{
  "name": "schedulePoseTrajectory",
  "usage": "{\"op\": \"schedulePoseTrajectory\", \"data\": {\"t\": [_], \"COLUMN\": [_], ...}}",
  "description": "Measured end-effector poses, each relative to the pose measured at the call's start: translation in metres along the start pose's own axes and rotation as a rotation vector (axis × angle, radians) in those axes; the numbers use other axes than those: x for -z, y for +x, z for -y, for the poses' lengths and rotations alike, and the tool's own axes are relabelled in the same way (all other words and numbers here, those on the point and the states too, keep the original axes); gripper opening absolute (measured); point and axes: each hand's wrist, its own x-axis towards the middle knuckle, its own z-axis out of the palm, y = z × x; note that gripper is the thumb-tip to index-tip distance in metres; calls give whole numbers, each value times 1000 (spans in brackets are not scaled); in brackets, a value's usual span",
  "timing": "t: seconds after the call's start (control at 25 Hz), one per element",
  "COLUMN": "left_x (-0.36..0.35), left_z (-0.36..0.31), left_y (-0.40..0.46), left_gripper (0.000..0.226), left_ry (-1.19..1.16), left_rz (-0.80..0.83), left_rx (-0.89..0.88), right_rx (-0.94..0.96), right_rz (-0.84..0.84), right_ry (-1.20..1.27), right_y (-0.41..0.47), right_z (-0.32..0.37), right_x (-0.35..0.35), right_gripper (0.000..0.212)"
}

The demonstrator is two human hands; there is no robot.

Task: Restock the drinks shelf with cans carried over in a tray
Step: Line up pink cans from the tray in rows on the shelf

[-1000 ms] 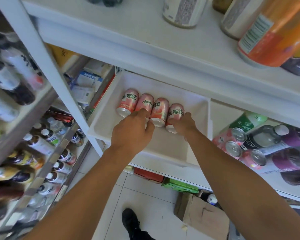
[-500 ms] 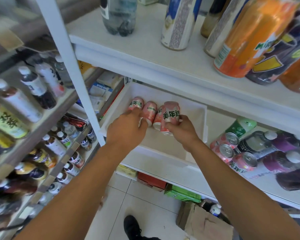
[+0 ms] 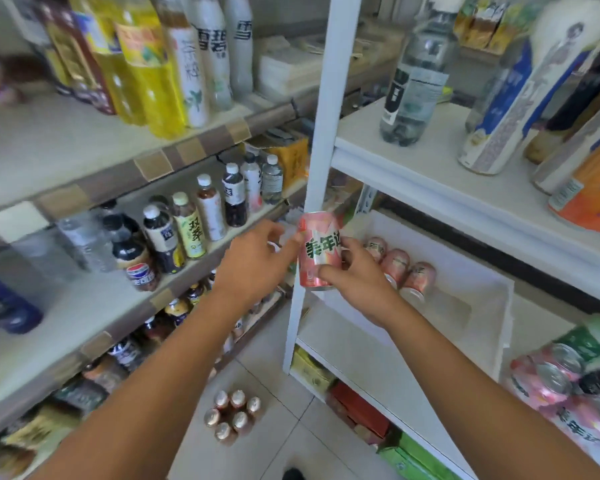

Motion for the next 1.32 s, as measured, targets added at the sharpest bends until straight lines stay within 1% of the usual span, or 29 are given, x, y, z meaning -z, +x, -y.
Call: {"op": "schedulePoseTrajectory", "data": {"t": [0.12, 0.2, 0.28, 0.32, 0.4, 0.52, 0.64, 0.76, 0.84, 0.88, 1.0, 1.04, 1.16, 1.32], "left_x": [63, 104, 144, 166, 209, 265, 310, 354, 376, 387, 411, 419, 437, 454], "left_z": [32, 52, 65, 72, 88, 115, 131, 148, 159, 165, 185, 190, 206, 218], "left_y": [-16, -34, -52, -63, -85, -121, -158, -199, -226, -240, -273, -286, -316, -342], "left_gripper": [52, 46, 36, 35, 37, 38, 25, 33, 40, 42, 33, 31, 32, 35], "left_ry": [-266, -423, -425, -409, -396, -432, -422, -354, -308, -234, 136, 250, 501, 641], "left_rz": [30, -34, -137, -190, -265, -372, -456, -514, -534, -572, -746, -781, -803, -790], "left_rx": [100, 120, 119, 122, 129, 116, 81, 76, 121, 154, 248, 285, 421, 560], "right_rx": [116, 186, 241, 269, 323, 392, 444, 512, 538, 548, 542, 538, 564, 640], "right_rz": [147, 248, 331, 369, 436, 507, 579, 599, 588, 579, 543, 537, 544, 586], "right_ry": [-9, -21, -12, -5, 7, 17, 15, 8, 11, 18, 58, 67, 39, 10], "right_y": [-4, -9, -17, -22, -34, -52, -70, -95, -111, -121, -138, -144, -154, -162], "right_z": [39, 64, 84, 96, 118, 150, 174, 195, 204, 208, 213, 216, 228, 247], "right_x": [-62, -107, -146, -168, -211, -271, -322, -376, -407, -421, -453, -464, -493, -528], "right_gripper": [52, 56, 58, 56, 50, 51, 47, 50, 45, 42, 44, 46, 51, 51]}}
